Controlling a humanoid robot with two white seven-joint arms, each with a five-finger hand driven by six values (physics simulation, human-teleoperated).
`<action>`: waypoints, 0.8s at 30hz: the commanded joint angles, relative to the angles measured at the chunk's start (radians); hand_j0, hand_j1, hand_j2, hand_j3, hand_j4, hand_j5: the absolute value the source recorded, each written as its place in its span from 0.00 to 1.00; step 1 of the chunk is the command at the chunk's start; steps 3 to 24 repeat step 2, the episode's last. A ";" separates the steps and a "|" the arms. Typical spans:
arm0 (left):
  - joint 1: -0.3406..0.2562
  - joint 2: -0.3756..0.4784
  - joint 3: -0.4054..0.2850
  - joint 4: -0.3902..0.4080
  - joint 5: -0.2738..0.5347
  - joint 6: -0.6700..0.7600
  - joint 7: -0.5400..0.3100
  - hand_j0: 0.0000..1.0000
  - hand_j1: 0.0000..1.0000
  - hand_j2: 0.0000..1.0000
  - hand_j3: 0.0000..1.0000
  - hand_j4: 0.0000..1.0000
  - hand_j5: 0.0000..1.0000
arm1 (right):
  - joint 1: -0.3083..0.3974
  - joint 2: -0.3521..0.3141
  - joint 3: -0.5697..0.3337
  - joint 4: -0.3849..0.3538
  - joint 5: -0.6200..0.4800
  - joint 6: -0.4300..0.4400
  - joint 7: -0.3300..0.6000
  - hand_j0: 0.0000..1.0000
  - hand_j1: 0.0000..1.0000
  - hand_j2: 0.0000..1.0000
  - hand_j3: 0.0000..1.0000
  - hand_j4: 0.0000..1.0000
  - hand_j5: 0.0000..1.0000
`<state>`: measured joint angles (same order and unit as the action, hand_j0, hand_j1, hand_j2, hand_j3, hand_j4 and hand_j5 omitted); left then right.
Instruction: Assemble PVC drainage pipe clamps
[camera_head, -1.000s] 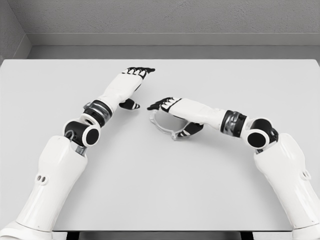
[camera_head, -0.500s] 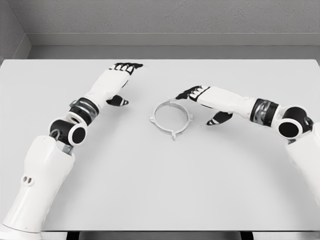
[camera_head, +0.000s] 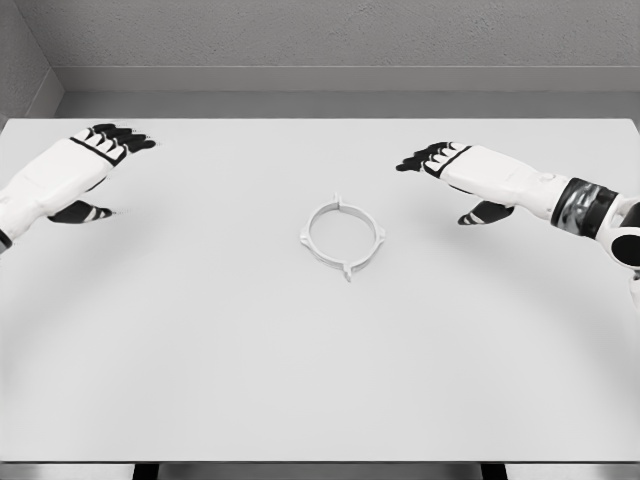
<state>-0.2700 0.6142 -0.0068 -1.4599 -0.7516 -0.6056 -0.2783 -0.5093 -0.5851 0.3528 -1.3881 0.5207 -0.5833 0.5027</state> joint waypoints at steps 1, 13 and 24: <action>0.000 0.041 0.028 0.023 0.008 -0.005 0.001 1.00 1.00 1.00 1.00 1.00 1.00 | -0.002 -0.001 0.000 0.001 -0.005 0.002 -0.001 1.00 1.00 1.00 1.00 1.00 1.00; 0.000 0.044 0.028 0.029 0.008 -0.005 0.001 1.00 1.00 1.00 1.00 1.00 1.00 | -0.005 -0.001 0.000 0.000 -0.005 0.003 -0.001 1.00 1.00 1.00 1.00 1.00 1.00; 0.000 0.044 0.028 0.029 0.008 -0.005 0.001 1.00 1.00 1.00 1.00 1.00 1.00 | -0.005 -0.001 0.000 0.000 -0.005 0.003 -0.001 1.00 1.00 1.00 1.00 1.00 1.00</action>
